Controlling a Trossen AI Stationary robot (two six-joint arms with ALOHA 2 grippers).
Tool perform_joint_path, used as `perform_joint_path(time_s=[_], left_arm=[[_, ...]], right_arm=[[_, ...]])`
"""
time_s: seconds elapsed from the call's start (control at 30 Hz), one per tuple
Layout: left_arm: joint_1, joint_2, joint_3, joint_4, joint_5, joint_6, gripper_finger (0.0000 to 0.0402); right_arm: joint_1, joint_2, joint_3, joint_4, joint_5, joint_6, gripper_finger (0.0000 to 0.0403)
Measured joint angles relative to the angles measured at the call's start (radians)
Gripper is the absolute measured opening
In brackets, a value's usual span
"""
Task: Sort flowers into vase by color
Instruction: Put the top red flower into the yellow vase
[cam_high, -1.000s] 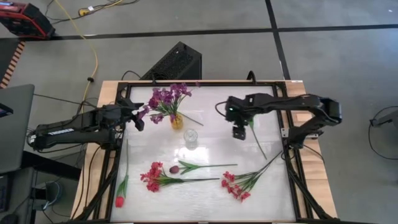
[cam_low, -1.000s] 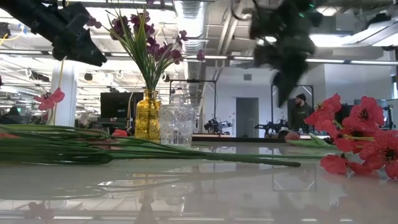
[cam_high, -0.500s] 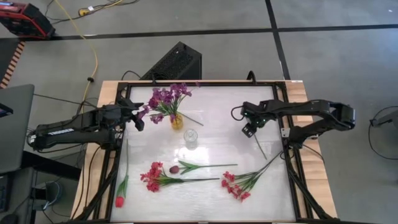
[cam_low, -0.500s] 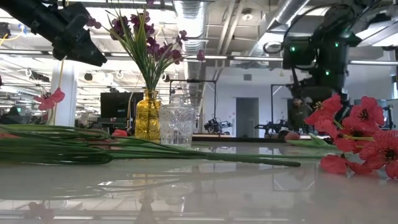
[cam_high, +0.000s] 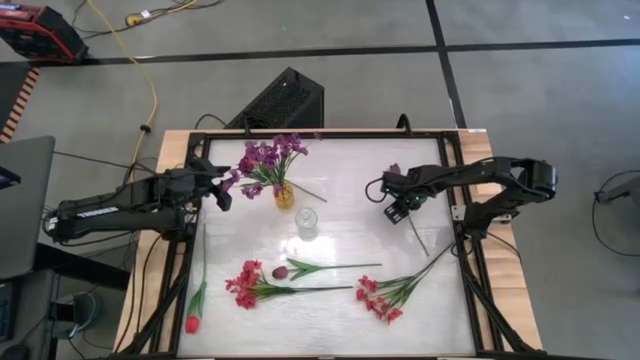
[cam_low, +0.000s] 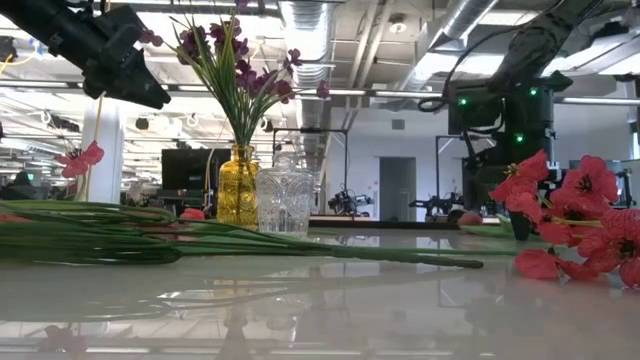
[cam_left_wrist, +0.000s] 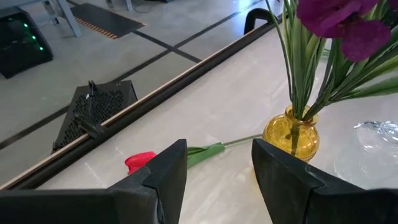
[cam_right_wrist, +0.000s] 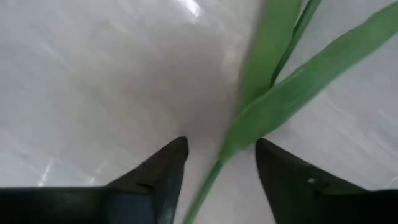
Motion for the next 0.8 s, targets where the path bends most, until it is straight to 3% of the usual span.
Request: perform_joint_path(time_s=[0.2,0.23,0.33,0.47,0.63,0.8], left_arm=[[0.000,0.000,0.000,0.006,-0.010,0.004,0.0171],[0.000,0.000,0.000,0.006,-0.010,0.004,0.0171],[0.000,0.000,0.000,0.006,-0.010,0.002,0.0171],[0.000,0.000,0.000,0.003,-0.006,-0.002,0.0171],[0.000,0.000,0.000,0.007,-0.005,-0.003,0.0171],[0.000,0.000,0.000,0.008,-0.006,-0.004,0.0171]], right_arm=[[0.008,-0.035,0.020,-0.009,0.008,-0.032,0.0034],[0.009,-0.055,0.025,-0.012,0.021,-0.043,0.0021],[0.019,-0.134,0.056,-0.001,0.111,-0.046,0.0020],[0.049,-0.276,0.074,0.181,0.162,-0.096,0.0014],[0.116,-0.422,0.031,0.645,0.157,-0.272,0.0014],[0.184,-0.422,-0.041,1.126,0.063,-0.472,0.0014]])
